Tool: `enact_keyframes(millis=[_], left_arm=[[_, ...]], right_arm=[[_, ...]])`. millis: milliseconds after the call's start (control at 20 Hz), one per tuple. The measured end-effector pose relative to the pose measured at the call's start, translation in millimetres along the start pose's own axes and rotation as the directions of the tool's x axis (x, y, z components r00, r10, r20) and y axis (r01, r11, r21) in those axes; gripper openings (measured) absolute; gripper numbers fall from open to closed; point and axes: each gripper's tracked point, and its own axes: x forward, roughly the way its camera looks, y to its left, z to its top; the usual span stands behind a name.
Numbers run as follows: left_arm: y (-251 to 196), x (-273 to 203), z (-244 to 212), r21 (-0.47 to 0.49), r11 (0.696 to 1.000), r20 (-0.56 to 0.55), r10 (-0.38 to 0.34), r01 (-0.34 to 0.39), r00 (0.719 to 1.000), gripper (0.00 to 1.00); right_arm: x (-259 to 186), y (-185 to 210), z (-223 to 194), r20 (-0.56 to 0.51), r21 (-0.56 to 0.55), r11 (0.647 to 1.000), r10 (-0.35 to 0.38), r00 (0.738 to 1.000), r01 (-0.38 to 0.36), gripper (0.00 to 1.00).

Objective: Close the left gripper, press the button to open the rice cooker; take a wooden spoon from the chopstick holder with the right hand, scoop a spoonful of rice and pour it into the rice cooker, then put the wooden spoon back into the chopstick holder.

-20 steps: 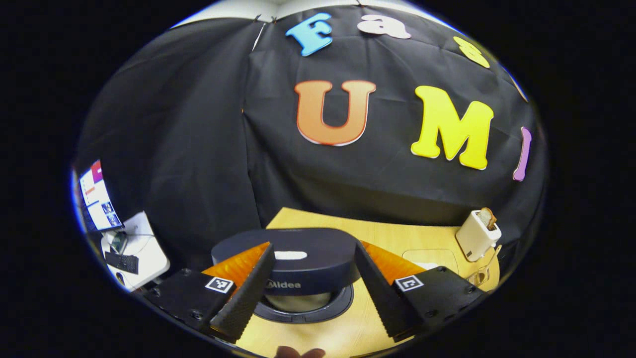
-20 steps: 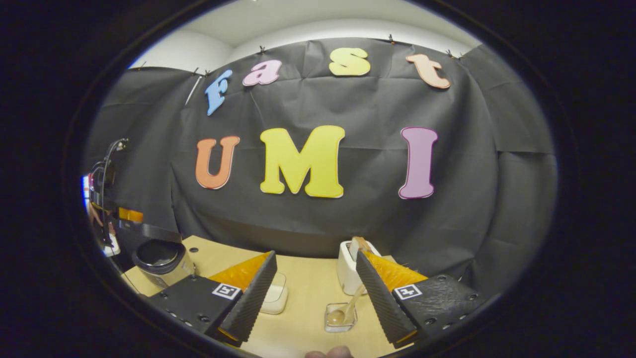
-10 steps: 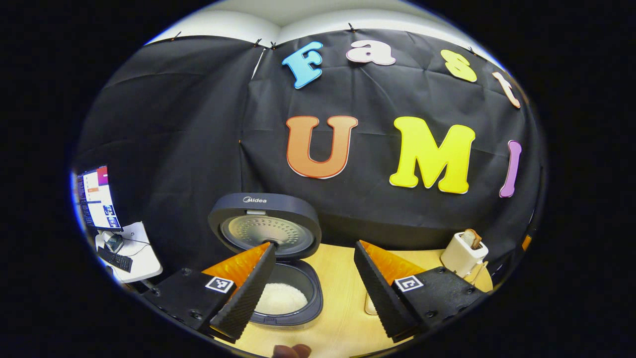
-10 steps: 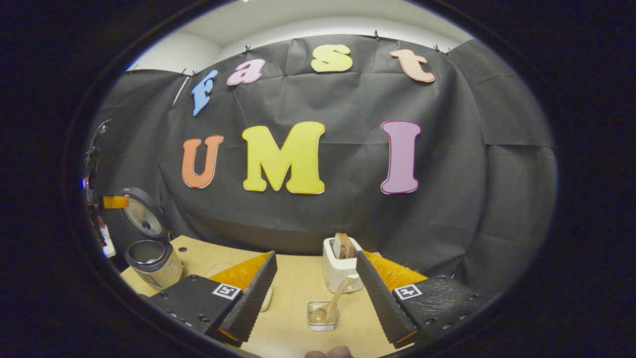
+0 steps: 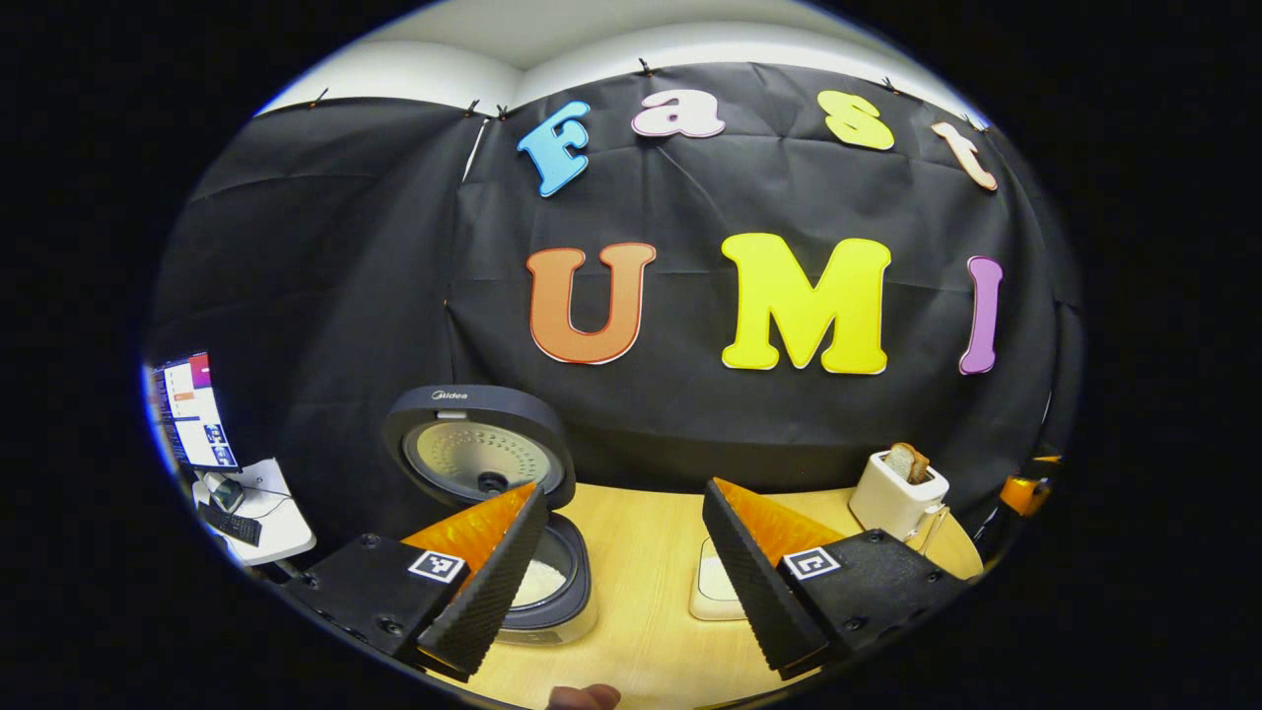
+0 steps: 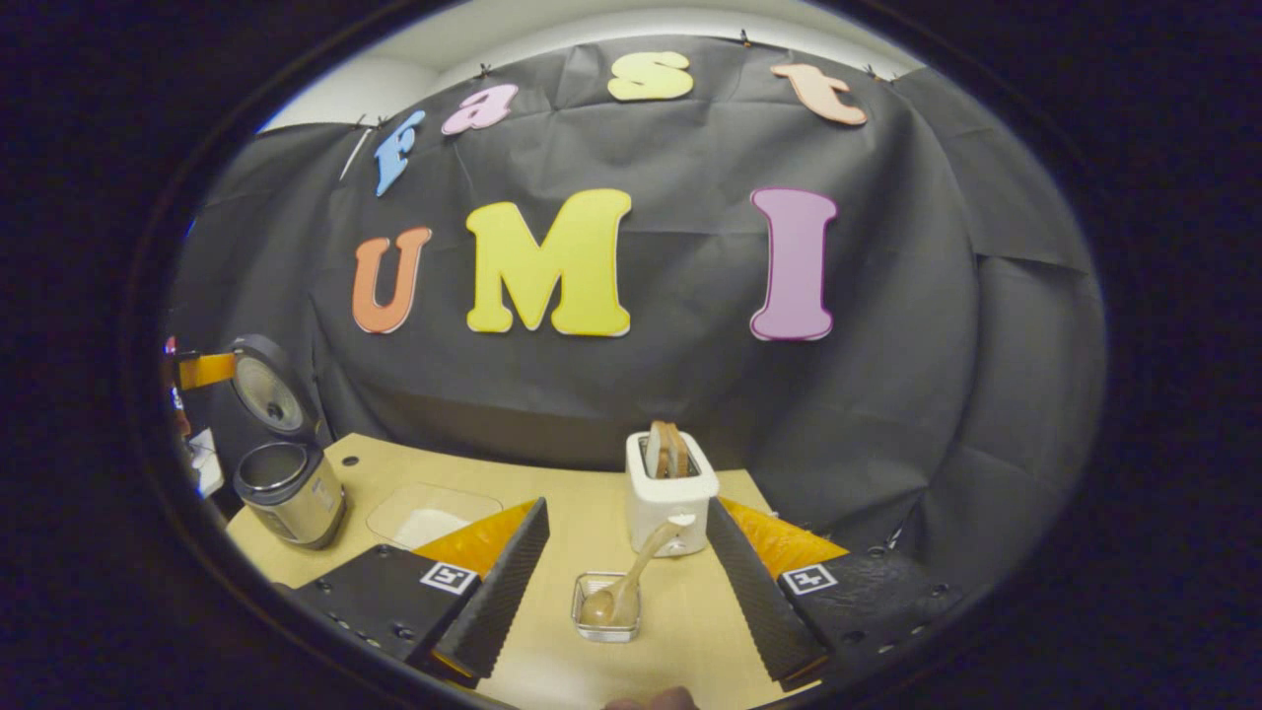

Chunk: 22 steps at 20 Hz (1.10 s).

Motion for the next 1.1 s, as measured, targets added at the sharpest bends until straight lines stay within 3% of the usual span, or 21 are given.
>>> enact_keyframes(millis=[450,850,900,1050,1100], left_arm=[[-23.8,-21.9,-1.5,-0.005,0.998,-0.022,0.058,-0.058,0.998,1.00],[-23.9,-46.5,-6.6,0.007,0.992,-0.042,0.128,-0.128,0.991,1.00],[-21.9,-49.0,-8.5,0.010,0.990,-0.052,0.139,-0.139,0.989,1.00],[-19.3,-54.3,-9.1,0.022,0.987,-0.056,0.162,-0.161,0.985,1.00],[-19.9,-55.7,-8.6,0.027,0.986,-0.055,0.165,-0.164,0.985,1.00]], right_arm=[[93.8,-20.0,-75.2,-0.179,0.079,0.993,0.103,0.979,-0.090,0.96],[170.2,-12.6,-135.4,-0.318,0.153,0.980,0.170,0.933,-0.126,0.96],[175.3,-9.1,-140.3,-0.334,0.171,0.976,0.183,0.925,-0.132,0.95],[186.5,-6.3,-150.9,-0.355,0.215,0.968,0.204,0.912,-0.133,0.75],[190.4,-4.8,-152.4,-0.358,0.230,0.964,0.209,0.910,-0.131,0.84]])
